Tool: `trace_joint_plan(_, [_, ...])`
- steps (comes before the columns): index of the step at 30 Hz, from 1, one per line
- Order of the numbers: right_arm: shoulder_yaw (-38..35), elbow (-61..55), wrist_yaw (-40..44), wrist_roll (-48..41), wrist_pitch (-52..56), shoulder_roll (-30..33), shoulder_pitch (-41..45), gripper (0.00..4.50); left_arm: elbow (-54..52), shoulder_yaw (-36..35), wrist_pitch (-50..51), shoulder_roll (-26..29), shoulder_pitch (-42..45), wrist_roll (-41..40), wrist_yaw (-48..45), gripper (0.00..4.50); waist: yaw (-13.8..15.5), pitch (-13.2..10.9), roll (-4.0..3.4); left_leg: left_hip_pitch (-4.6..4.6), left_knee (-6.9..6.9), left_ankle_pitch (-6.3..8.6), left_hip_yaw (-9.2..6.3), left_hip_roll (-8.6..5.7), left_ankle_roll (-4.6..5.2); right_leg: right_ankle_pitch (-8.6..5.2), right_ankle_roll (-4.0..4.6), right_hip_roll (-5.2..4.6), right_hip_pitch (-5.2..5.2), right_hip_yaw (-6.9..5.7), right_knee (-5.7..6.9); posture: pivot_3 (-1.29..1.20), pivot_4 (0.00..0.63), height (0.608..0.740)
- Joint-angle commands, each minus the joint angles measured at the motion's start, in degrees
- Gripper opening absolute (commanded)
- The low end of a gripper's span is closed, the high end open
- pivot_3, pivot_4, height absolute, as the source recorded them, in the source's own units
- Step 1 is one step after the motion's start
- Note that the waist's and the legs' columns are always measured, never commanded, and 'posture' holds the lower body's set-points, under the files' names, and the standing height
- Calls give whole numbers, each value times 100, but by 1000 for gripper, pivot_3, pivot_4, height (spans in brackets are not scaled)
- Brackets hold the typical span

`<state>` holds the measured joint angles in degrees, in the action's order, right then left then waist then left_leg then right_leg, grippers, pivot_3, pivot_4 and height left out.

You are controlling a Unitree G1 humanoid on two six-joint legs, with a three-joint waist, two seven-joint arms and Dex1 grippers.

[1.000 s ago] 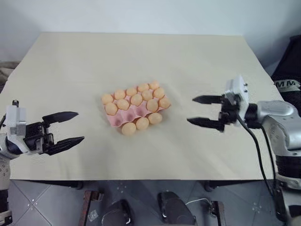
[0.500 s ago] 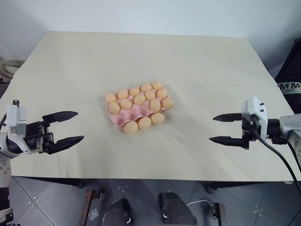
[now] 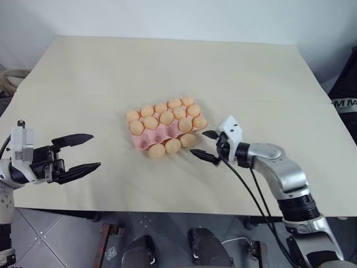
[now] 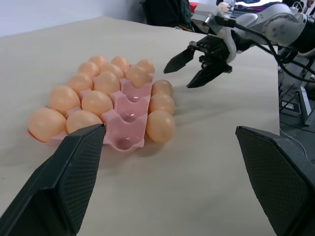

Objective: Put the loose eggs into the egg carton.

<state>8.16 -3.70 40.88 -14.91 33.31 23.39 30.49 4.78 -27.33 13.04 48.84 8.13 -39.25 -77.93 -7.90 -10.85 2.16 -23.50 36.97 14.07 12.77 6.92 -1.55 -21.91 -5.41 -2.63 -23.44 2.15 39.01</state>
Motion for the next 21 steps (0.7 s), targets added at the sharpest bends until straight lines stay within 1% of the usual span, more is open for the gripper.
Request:
trace_joint_plan(1, [60, 132, -275, 235, -309, -176, 161, 4482, -237, -252, -56, 86, -73, -102, 22, 4500, -1, 1, 1, 1, 2, 0, 0, 1, 0, 0, 0, 1, 1, 0, 1, 0, 150, 740])
trace_joint_plan(9, [288, 405, -479, 567, -462, -494, 223, 4482, -305, -300, -41, 71, -121, -87, 86, 4500, -21, 1, 1, 4, 4, -1, 1, 4, -1, 0, 0, 4, 0, 1, 12, 0, 150, 740])
trace_joint_plan(17, [314, 729, -777, 805, -540, -792, 304, 4482, -336, -296, -47, 48, -131, -93, 135, 4500, -19, 2, 2, 4, 5, -1, 1, 3, -1, 0, 0, 4, 0, 0, 14, 0, 150, 740])
trace_joint_plan(20, [309, 789, -827, 877, -671, -818, 292, 3896, -341, -300, -57, 46, -136, -92, 144, 4500, -20, 2, 2, 4, 6, -1, 0, 2, -1, 0, 0, 2, 0, 0, 14, 0, 150, 740])
trace_joint_plan(21, [299, 765, -812, 863, -672, -828, 273, 3543, -344, -303, -59, 44, -138, -93, 148, 4500, -21, 2, 2, 4, 5, -1, 1, 2, -1, 0, 0, 3, 0, 0, 14, 0, 150, 740])
